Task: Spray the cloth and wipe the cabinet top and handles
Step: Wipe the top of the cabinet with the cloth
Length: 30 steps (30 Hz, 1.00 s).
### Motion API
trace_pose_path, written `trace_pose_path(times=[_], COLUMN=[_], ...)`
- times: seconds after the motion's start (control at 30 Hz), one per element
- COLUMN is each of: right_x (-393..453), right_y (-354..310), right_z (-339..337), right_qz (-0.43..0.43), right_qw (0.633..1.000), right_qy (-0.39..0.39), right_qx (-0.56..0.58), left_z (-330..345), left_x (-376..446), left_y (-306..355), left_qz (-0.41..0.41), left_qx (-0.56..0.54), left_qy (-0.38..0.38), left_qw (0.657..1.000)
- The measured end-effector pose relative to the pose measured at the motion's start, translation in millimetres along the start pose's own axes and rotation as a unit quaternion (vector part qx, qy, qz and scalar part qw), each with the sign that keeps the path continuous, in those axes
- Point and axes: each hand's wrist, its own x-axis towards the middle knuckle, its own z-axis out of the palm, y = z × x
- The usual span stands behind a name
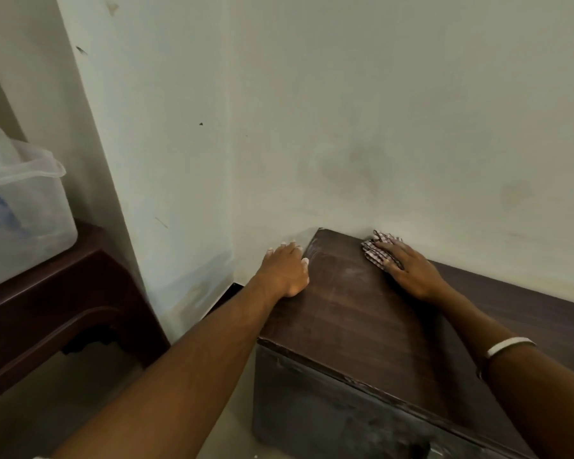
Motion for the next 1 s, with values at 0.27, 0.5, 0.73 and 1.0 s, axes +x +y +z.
trace_pose_path(times=[0.27, 0.5, 0.73, 1.0], right_x=[-60, -50, -30, -33], right_y=[44, -37, -166, -162], right_z=[-23, 3, 56, 53], right_qz=[0.165, 0.237, 0.075, -0.011], right_qw=[0.984, 0.968, 0.996, 1.0], right_qy=[0.065, 0.083, 0.045, 0.017], right_qx=[-0.019, -0.022, 0.023, 0.009], left_z=[5, 5, -3, -4], left_x=[-4, -9, -22, -28], left_y=[2, -5, -25, -27], left_qz=[-0.001, -0.012, -0.034, -0.033], left_qx=[-0.005, -0.004, 0.025, 0.034], left_qy=[0.007, 0.006, 0.005, 0.004], left_qw=[1.0, 1.0, 0.999, 0.999])
